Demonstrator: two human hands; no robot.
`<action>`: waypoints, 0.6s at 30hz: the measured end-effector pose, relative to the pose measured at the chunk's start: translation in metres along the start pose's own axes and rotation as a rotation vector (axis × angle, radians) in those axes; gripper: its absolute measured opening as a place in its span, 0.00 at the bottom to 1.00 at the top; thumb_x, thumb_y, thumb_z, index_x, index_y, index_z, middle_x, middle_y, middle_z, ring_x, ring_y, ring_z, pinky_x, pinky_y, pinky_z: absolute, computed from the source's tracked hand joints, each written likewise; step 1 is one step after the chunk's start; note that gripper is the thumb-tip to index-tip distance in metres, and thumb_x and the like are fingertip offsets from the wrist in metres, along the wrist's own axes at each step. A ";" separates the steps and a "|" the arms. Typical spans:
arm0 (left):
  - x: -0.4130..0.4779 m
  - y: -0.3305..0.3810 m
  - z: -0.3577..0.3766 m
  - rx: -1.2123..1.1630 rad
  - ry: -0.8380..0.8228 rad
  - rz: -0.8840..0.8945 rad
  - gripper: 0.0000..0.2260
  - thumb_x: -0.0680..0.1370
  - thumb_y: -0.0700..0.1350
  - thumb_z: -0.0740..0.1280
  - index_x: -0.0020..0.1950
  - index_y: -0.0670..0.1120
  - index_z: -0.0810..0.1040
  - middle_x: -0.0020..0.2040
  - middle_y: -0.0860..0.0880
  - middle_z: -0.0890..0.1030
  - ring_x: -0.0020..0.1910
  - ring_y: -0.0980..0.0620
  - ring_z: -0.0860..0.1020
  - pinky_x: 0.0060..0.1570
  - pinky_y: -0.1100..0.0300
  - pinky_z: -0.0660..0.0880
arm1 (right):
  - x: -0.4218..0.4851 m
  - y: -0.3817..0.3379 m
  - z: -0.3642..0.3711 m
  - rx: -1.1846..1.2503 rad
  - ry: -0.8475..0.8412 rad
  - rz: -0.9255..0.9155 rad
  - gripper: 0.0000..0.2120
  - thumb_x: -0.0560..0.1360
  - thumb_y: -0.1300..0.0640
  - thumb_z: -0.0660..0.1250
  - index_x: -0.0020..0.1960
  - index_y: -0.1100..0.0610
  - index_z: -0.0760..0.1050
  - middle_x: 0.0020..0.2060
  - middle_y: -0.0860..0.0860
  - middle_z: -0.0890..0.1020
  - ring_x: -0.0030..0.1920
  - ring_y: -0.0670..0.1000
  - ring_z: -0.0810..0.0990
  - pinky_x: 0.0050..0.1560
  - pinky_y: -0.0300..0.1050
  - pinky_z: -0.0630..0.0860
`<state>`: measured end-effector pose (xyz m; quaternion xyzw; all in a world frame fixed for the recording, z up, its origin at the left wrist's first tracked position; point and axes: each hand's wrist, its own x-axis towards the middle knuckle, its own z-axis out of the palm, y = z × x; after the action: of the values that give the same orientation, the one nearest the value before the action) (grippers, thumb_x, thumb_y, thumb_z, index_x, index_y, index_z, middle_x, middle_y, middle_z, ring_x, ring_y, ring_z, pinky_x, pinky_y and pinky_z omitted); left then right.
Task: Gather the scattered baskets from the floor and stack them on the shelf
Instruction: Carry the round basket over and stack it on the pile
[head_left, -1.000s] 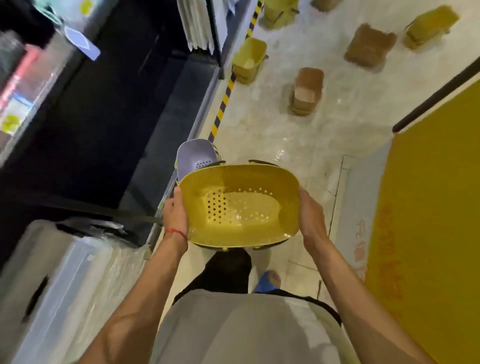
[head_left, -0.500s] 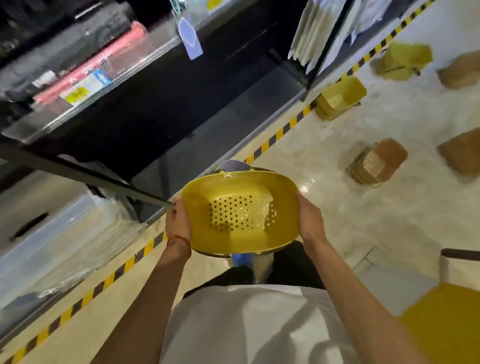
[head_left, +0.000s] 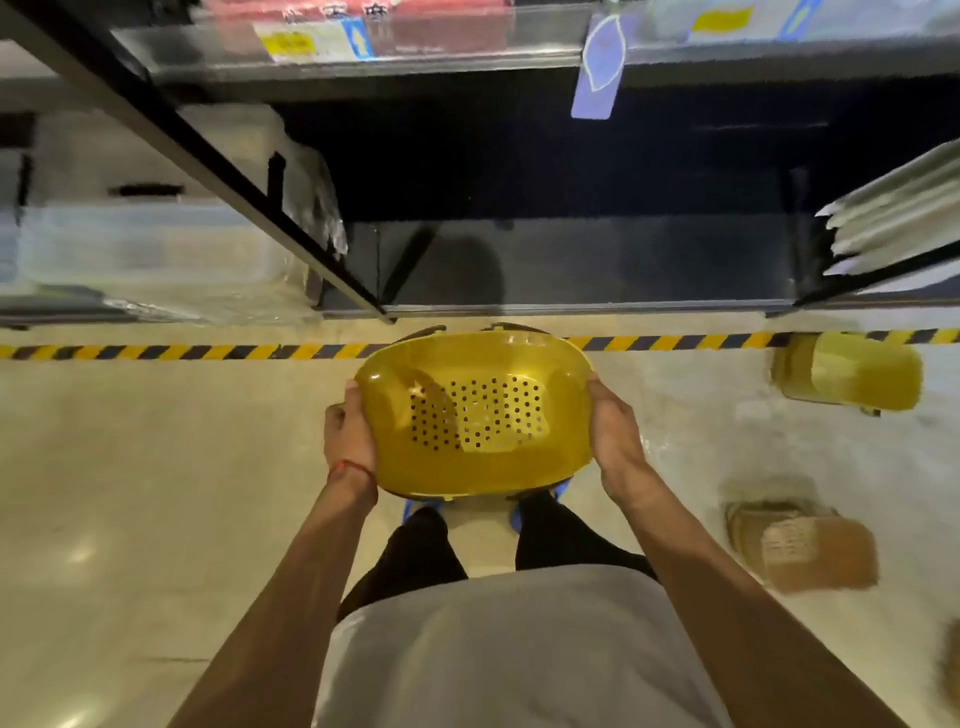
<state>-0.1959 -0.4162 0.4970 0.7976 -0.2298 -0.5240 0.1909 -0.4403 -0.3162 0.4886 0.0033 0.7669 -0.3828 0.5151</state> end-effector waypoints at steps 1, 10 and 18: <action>-0.003 -0.005 0.004 -0.027 0.023 -0.016 0.19 0.82 0.63 0.56 0.62 0.50 0.68 0.56 0.47 0.72 0.54 0.46 0.72 0.53 0.52 0.68 | 0.010 -0.004 -0.002 -0.046 -0.016 0.006 0.21 0.82 0.38 0.58 0.66 0.46 0.80 0.60 0.51 0.84 0.57 0.54 0.83 0.60 0.55 0.80; 0.024 -0.029 0.020 -0.230 0.116 -0.100 0.18 0.81 0.63 0.58 0.59 0.50 0.72 0.58 0.47 0.75 0.55 0.44 0.74 0.55 0.49 0.73 | 0.078 -0.026 0.020 -0.184 -0.097 0.047 0.21 0.82 0.40 0.61 0.67 0.51 0.78 0.62 0.52 0.81 0.60 0.55 0.80 0.58 0.50 0.76; 0.085 -0.065 0.031 -0.337 0.040 -0.146 0.19 0.81 0.61 0.60 0.64 0.51 0.76 0.65 0.47 0.77 0.62 0.42 0.75 0.66 0.41 0.71 | 0.122 -0.003 0.040 -0.207 -0.180 -0.039 0.12 0.85 0.52 0.61 0.53 0.53 0.82 0.49 0.54 0.85 0.57 0.62 0.83 0.60 0.58 0.80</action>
<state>-0.1847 -0.4132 0.3859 0.7792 -0.0761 -0.5515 0.2879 -0.4673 -0.3901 0.3863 -0.0990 0.7528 -0.3103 0.5720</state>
